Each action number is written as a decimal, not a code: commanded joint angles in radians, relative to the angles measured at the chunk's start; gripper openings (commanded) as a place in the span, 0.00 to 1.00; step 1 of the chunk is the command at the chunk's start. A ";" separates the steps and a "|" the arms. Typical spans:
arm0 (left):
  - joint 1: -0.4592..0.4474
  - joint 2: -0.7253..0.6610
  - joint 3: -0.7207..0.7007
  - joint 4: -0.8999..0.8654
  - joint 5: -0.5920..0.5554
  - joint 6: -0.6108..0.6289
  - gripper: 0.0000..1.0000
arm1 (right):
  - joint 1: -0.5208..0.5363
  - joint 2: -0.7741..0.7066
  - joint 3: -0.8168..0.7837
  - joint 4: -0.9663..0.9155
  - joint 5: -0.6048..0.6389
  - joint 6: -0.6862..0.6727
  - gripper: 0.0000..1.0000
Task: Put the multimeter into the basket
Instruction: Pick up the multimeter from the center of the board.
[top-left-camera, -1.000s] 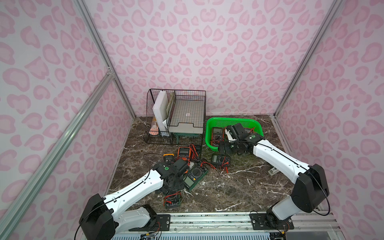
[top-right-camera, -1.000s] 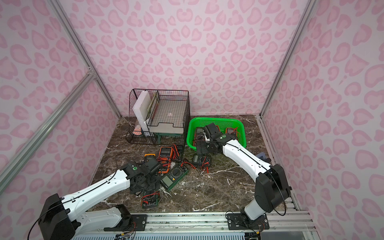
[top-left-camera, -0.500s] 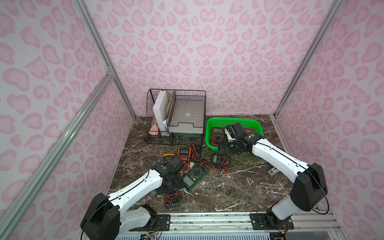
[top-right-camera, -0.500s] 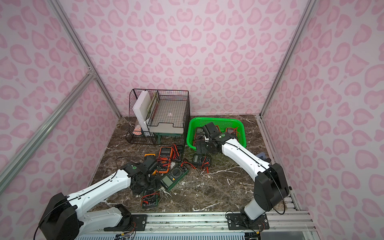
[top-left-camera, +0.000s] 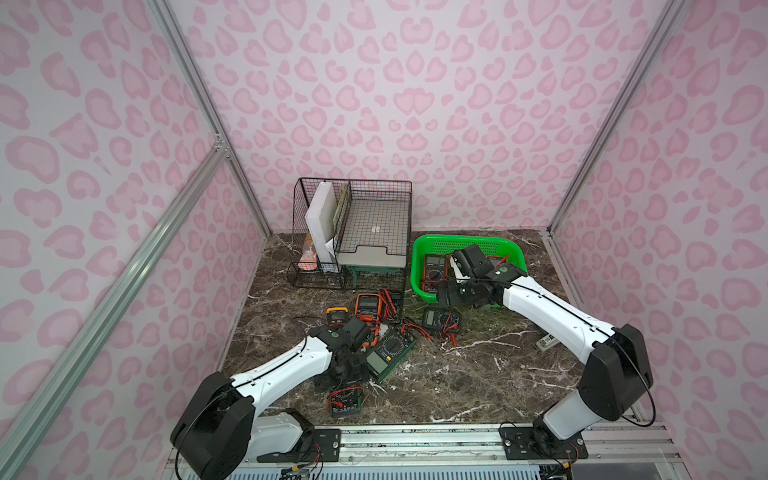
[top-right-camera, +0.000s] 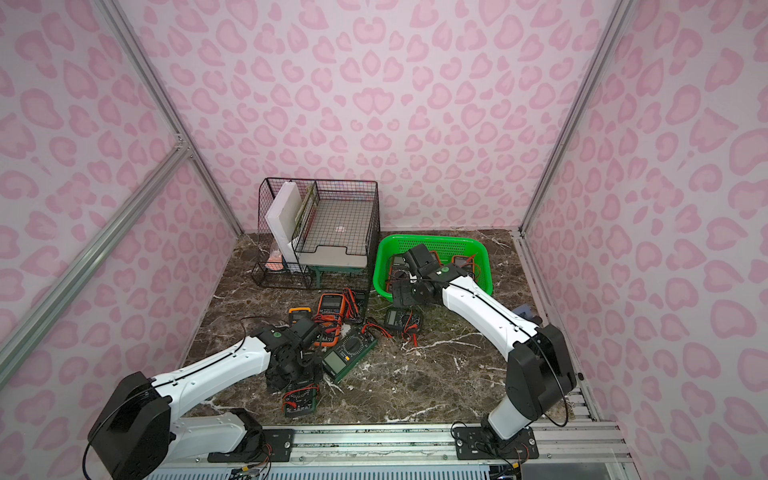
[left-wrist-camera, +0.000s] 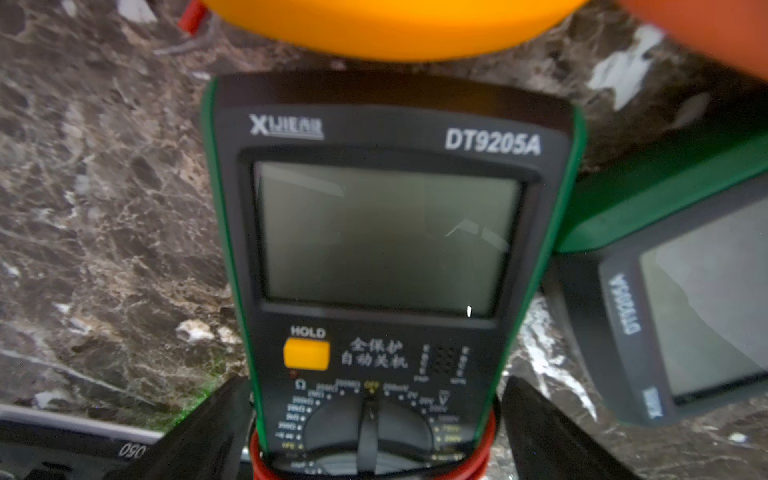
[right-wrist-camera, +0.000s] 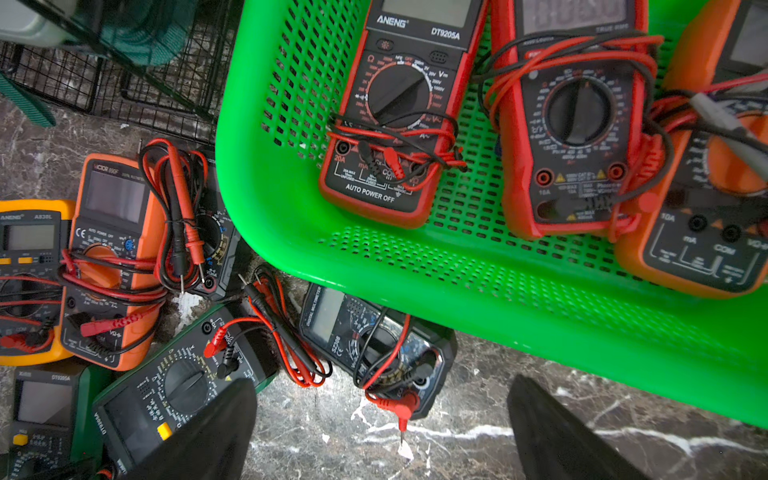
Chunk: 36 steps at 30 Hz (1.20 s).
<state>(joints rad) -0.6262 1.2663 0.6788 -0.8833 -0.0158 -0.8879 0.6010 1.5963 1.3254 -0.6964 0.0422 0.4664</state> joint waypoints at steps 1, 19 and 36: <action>0.002 0.004 -0.019 0.006 0.009 -0.016 0.98 | 0.001 0.006 0.014 -0.005 0.015 -0.004 0.99; 0.003 -0.029 -0.027 0.012 0.009 -0.052 0.55 | 0.000 0.026 0.081 -0.028 0.000 -0.031 0.99; 0.004 -0.127 0.262 -0.293 -0.103 -0.021 0.00 | -0.026 0.005 0.138 -0.004 -0.132 -0.015 0.99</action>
<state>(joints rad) -0.6239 1.1381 0.8959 -1.0973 -0.0818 -0.9340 0.5846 1.6108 1.4570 -0.7246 -0.0406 0.4408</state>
